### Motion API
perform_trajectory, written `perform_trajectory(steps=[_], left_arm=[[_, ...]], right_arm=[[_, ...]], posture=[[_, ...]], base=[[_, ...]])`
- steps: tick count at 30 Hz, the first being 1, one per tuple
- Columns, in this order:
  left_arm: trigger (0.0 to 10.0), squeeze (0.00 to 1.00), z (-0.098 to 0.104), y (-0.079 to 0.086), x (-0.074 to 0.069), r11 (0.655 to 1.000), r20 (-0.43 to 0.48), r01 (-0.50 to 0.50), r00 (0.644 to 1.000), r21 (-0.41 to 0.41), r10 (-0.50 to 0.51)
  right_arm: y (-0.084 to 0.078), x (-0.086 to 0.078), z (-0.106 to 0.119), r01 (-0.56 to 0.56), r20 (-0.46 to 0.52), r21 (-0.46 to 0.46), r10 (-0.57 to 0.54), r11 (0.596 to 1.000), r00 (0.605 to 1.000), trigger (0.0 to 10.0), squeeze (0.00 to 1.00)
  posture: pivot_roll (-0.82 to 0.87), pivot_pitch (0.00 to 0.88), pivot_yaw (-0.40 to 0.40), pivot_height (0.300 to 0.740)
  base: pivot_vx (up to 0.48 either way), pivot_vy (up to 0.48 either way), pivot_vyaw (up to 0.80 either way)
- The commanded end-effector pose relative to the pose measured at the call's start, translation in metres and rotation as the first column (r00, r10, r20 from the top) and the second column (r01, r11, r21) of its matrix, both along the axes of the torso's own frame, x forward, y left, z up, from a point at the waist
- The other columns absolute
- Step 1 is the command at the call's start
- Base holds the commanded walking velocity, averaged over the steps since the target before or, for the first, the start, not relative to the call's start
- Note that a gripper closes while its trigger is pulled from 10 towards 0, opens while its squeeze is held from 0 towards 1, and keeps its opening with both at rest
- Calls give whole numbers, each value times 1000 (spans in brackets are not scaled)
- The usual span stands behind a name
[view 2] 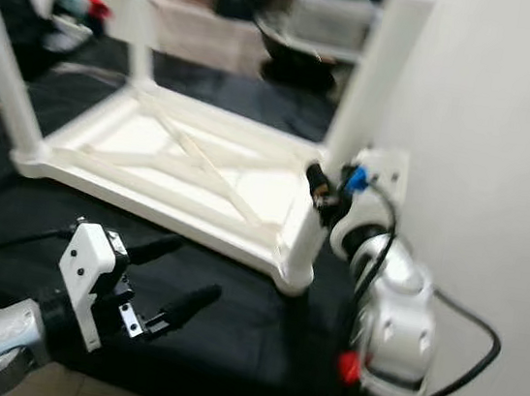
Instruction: Building children table
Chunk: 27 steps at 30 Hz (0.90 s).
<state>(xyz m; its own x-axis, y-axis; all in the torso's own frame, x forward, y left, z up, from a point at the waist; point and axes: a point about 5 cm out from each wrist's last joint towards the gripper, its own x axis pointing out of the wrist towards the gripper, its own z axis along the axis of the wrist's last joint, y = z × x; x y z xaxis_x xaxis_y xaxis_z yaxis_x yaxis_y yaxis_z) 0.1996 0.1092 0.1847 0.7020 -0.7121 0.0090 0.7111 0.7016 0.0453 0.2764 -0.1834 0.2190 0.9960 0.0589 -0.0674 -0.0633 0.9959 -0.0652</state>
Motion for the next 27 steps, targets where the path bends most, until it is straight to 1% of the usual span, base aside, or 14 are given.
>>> perform_trajectory(steps=[1,4,11,12,13,14,15,16,17,18,21,23,24,27], left_arm=[[10000,0,2,-3,5,1000,23,9,1000,-6,-9],[10000,0,3,-9,12,1000,46,14,999,-7,-13],[10000,0,3,-7,12,1000,47,15,999,-8,-14],[10000,0,3,-6,12,1000,47,14,999,-6,-14],[10000,0,3,-6,12,1000,47,14,999,-6,-14],[10000,0,2,-5,11,1000,43,14,999,-3,-14],[10000,0,1,-5,11,1000,39,15,999,0,-15],[10000,0,1,-5,11,1000,39,15,999,0,-15],[10000,0,1,-5,10,1000,36,16,999,1,-16],[10000,0,1,-5,8,1000,31,17,999,-1,-17],[10000,0,0,-5,7,1000,28,18,999,-1,-18],[10000,0,0,-4,2,1000,17,15,1000,1,-15],[10000,0,0,-1,-1,1000,9,12,1000,4,-12],[10000,0,0,0,-3,1000,2,11,1000,9,-11]], right_arm=[[1,0,-42,11,-209,-101,-32,995,977,0,0],[32,27,-25,-134,-139,-98,120,986,983,0,0],[49,28,-22,-132,-144,-33,126,991,981,0,0],[51,28,-21,-135,-143,1,134,991,981,10000,0],[51,28,-21,-135,-143,1,134,991,981,10000,0],[53,30,-13,-233,-95,43,236,972,967,10000,129],[51,33,-4,-355,-35,69,358,932,933,10000,1000],[51,33,-4,-355,-35,69,358,932,933,10000,1000],[48,33,3,-437,9,76,437,897,899,10000,1000],[42,31,13,-563,63,79,559,823,827,10000,1000],[33,30,20,-625,89,53,619,779,780,10000,1000],[9,24,33,-744,87,-36,744,667,663,10000,1000],[-3,25,39,-770,81,-62,772,635,630,10000,1000],[-13,29,46,-779,81,-82,783,621,616,10000,1000]], posture=[[-10,48,-117,740],[-15,23,-115,740],[-3,28,-100,740],[-2,31,-99,740],[-2,31,-99,740],[-5,39,-92,740],[-1,45,-93,740],[-1,45,-93,740],[-1,45,-93,740],[5,59,-92,740],[10,64,-90,740],[26,90,-80,740],[25,105,-72,740],[25,110,-67,740]], base=[[0,0,0],[0,0,0],[0,0,0],[0,0,0],[0,0,0],[0,0,0],[0,0,0],[0,0,0],[0,0,0],[0,0,0],[0,0,0],[0,0,0],[0,0,0],[0,0,0]])
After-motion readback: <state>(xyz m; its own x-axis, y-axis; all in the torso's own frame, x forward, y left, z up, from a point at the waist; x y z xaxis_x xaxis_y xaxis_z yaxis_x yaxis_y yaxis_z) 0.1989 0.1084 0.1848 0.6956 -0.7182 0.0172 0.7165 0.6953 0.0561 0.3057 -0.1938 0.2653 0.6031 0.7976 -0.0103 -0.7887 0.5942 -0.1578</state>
